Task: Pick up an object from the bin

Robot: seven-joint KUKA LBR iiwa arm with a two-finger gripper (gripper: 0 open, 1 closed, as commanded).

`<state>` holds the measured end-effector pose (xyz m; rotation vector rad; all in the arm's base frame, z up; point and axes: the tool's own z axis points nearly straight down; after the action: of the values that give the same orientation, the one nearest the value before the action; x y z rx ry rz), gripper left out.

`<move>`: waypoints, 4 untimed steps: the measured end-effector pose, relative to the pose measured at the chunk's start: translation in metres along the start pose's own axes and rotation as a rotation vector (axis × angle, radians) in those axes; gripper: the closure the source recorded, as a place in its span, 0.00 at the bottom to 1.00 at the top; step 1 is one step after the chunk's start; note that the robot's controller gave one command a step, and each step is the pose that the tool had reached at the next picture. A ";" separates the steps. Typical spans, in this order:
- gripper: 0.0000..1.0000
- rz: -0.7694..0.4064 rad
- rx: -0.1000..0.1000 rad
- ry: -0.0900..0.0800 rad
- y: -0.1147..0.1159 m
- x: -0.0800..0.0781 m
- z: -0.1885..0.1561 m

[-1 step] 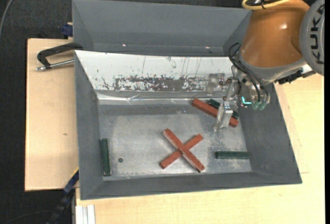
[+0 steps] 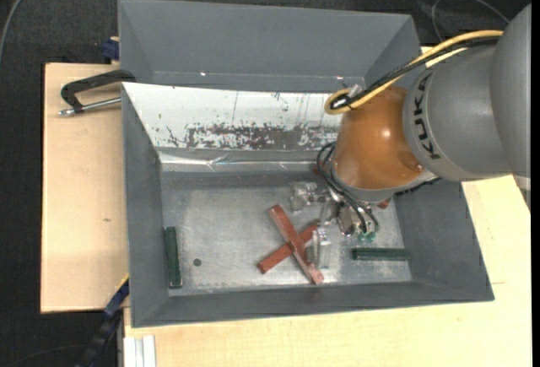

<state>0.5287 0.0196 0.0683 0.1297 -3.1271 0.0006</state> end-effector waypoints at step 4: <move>0.00 0.051 0.000 -0.009 0.000 -0.012 -0.001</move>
Offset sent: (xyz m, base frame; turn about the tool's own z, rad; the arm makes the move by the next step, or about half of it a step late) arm 0.0000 0.0000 0.0000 0.0000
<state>0.5403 0.0202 0.0696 0.0500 -3.1380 0.0002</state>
